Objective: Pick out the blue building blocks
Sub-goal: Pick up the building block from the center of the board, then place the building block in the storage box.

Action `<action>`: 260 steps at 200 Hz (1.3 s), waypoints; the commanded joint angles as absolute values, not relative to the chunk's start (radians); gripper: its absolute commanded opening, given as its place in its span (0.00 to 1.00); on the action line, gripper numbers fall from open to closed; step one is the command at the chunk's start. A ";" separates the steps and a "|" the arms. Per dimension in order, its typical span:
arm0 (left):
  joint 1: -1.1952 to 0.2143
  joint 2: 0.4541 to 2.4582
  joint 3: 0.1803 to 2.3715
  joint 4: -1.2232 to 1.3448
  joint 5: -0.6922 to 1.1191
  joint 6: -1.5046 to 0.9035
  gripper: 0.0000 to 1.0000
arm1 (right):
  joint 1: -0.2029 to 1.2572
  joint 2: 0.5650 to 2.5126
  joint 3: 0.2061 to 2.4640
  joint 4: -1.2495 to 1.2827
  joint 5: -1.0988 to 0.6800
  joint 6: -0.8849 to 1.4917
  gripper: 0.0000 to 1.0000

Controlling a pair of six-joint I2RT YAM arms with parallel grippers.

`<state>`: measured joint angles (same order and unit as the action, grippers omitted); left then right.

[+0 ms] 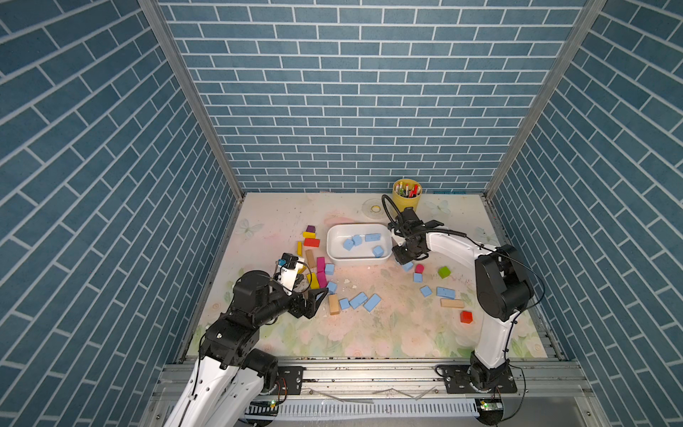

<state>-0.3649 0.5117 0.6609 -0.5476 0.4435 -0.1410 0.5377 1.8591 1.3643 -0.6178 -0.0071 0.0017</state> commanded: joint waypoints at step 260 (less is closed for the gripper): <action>-0.362 0.512 0.649 -0.538 0.448 -0.135 0.99 | 0.709 2.037 1.772 -0.749 -0.018 0.235 0.17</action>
<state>-0.3649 0.5117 0.6609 -0.5476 0.4397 -0.1410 0.6865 1.9804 1.6886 -0.6994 -0.0147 0.1822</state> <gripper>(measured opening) 0.994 0.317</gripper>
